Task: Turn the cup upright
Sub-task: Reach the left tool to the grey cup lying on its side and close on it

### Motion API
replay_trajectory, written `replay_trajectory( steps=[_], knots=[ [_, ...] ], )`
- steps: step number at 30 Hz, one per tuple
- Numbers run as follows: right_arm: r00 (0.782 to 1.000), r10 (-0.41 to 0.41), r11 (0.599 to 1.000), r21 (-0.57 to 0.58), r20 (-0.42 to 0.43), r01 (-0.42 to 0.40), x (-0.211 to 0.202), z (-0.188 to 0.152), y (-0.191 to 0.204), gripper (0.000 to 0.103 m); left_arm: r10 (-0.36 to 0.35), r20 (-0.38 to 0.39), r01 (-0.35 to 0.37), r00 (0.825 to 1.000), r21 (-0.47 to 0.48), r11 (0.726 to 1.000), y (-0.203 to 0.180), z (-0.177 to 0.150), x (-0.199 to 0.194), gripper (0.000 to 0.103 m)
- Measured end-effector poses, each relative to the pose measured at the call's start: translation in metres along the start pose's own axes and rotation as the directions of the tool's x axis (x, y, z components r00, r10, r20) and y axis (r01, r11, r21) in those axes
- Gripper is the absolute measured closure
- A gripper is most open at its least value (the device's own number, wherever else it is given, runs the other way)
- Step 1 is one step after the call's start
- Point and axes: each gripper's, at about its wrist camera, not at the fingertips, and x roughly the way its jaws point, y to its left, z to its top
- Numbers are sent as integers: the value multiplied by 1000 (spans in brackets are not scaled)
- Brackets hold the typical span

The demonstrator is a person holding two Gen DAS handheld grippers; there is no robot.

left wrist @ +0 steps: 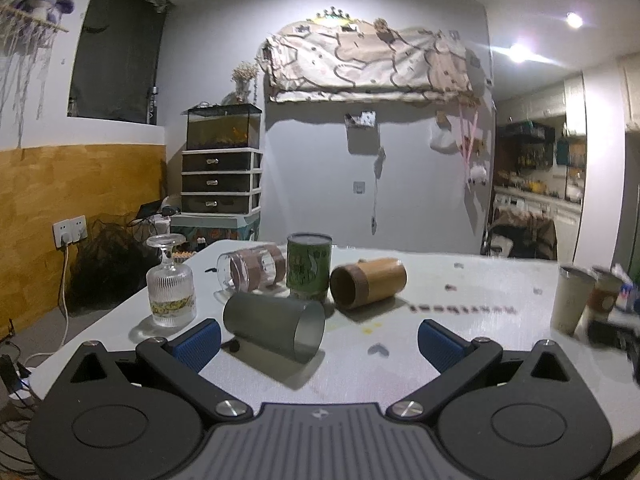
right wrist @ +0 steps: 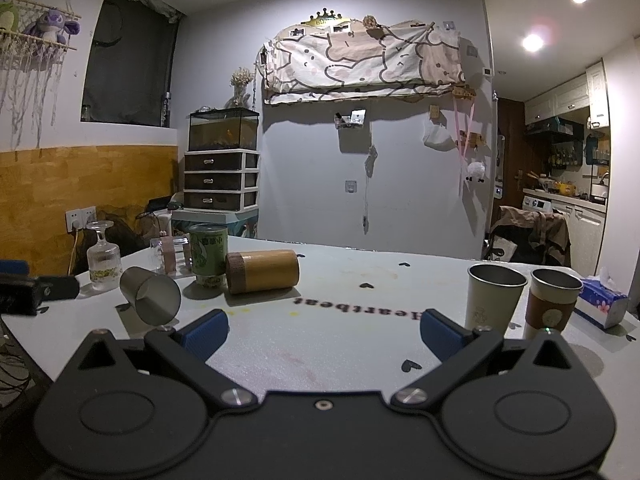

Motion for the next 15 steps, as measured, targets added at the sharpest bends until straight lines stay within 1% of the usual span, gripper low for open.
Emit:
replay_trajectory(
  steps=[1,2,4,7,9,11,14,15],
  knots=[
    [1000,0,1000,-3,3,0,-2,-1,1,0,7,7,-7,1000,-18,1000,2,4,3,0],
    [1000,0,1000,-3,8,0,-8,2,-7,0,15,10,-15,1000,-32,999,3,7,3,0],
    [1000,7,1000,-4,13,-7,-11,2,-6,0,42,8,-42,999,-84,996,7,13,12,0],
    [1000,16,1000,-6,23,-16,-15,2,-2,0,66,-26,-70,997,-164,984,14,24,35,0],
    [999,22,1000,-8,27,-22,-19,1,0,0,85,-76,-101,993,-231,968,19,31,57,0],
    [999,27,1000,-10,30,-27,-21,0,3,0,106,-121,-136,987,-276,951,23,34,75,0],
    [999,33,999,-10,36,-33,-25,-2,5,0,158,-190,-215,969,-334,918,29,36,106,0],
    [999,34,999,-11,36,-34,-26,-2,6,0,177,-219,-246,960,-350,904,31,36,118,0]
  ],
)
